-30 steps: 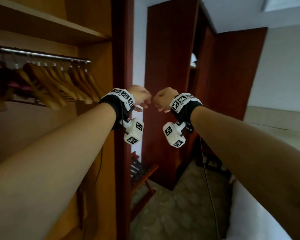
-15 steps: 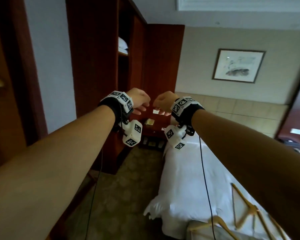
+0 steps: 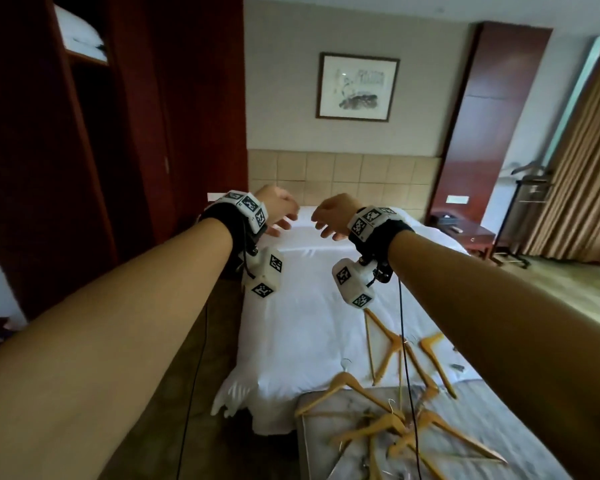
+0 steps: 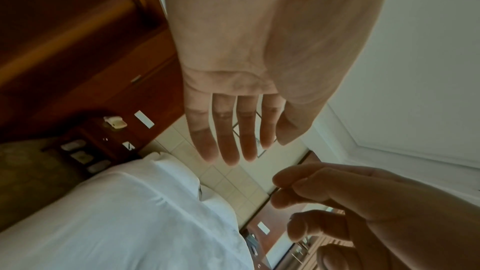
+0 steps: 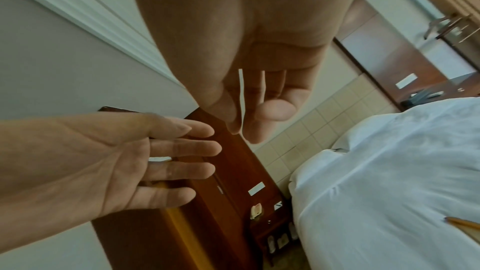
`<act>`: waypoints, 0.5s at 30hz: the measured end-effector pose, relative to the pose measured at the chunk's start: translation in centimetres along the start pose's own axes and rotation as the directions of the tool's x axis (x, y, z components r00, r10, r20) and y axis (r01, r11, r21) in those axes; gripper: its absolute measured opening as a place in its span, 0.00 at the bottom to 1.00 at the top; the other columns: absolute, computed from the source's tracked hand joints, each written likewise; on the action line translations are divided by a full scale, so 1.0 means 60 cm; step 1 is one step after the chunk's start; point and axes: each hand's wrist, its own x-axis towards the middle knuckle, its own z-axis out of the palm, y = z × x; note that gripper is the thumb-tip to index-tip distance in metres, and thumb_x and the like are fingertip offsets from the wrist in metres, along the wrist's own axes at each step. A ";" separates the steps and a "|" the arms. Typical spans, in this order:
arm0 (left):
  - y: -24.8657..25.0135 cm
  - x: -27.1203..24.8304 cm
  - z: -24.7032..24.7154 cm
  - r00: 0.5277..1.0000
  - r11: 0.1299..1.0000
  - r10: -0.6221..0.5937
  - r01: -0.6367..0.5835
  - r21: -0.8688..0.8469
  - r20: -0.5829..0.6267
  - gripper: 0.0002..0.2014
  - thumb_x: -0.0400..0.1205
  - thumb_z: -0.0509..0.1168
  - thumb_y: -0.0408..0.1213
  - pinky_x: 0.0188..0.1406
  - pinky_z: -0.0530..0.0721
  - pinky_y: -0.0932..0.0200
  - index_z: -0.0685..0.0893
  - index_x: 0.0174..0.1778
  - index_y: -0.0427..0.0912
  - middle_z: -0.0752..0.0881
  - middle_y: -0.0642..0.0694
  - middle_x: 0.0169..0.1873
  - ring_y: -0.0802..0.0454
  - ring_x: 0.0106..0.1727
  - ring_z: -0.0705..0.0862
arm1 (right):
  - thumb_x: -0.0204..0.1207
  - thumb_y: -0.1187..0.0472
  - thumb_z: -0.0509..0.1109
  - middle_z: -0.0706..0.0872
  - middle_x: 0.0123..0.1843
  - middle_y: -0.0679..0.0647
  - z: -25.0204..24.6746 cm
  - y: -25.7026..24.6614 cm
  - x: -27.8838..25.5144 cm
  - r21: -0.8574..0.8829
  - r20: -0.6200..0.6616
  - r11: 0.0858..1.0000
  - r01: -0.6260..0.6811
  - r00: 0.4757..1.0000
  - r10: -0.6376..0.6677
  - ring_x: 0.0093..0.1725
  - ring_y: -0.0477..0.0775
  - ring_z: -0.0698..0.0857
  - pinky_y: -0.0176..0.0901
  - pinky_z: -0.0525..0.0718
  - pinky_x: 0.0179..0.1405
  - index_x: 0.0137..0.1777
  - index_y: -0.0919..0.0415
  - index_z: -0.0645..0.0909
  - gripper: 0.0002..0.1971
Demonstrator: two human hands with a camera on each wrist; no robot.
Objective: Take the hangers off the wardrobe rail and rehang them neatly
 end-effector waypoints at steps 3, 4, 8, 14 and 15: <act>-0.001 0.068 0.067 0.998 1.000 0.004 -0.004 -0.002 0.063 0.04 0.83 0.64 0.39 0.34 0.84 0.58 0.83 0.49 0.45 0.87 0.46 0.47 0.52 0.39 0.86 | 0.81 0.63 0.65 0.88 0.43 0.54 -0.025 0.065 0.033 -0.009 -0.037 0.996 -0.085 0.996 0.084 0.34 0.48 0.86 0.35 0.80 0.23 0.54 0.65 0.85 0.09; -0.004 0.093 0.088 0.996 1.000 0.005 -0.003 -0.012 0.087 0.04 0.83 0.63 0.39 0.34 0.84 0.58 0.83 0.48 0.46 0.87 0.46 0.46 0.52 0.40 0.86 | 0.81 0.62 0.65 0.88 0.44 0.54 -0.033 0.084 0.047 -0.014 -0.043 0.993 -0.116 0.992 0.115 0.34 0.49 0.87 0.35 0.80 0.23 0.55 0.65 0.85 0.10; -0.024 0.191 0.163 0.979 0.998 -0.040 0.048 -0.037 0.198 0.07 0.83 0.62 0.39 0.38 0.87 0.55 0.84 0.52 0.44 0.87 0.45 0.48 0.50 0.42 0.87 | 0.81 0.61 0.66 0.89 0.44 0.53 -0.062 0.164 0.107 -0.018 -0.076 0.975 -0.221 0.973 0.219 0.34 0.48 0.87 0.33 0.80 0.22 0.55 0.63 0.85 0.09; -0.084 0.318 0.271 0.924 0.989 -0.129 0.148 -0.026 0.360 0.08 0.83 0.63 0.40 0.37 0.84 0.55 0.84 0.53 0.42 0.86 0.45 0.46 0.49 0.40 0.85 | 0.80 0.61 0.66 0.89 0.42 0.52 -0.075 0.294 0.186 0.021 -0.102 0.936 -0.350 0.931 0.350 0.35 0.47 0.88 0.34 0.80 0.23 0.52 0.61 0.86 0.08; -0.095 0.336 0.288 0.912 0.986 -0.141 0.164 -0.029 0.386 0.07 0.83 0.63 0.39 0.37 0.84 0.55 0.84 0.52 0.43 0.86 0.45 0.46 0.48 0.40 0.85 | 0.80 0.61 0.66 0.89 0.43 0.52 -0.074 0.318 0.196 0.027 -0.103 0.928 -0.371 0.923 0.371 0.35 0.47 0.88 0.34 0.80 0.22 0.51 0.61 0.86 0.07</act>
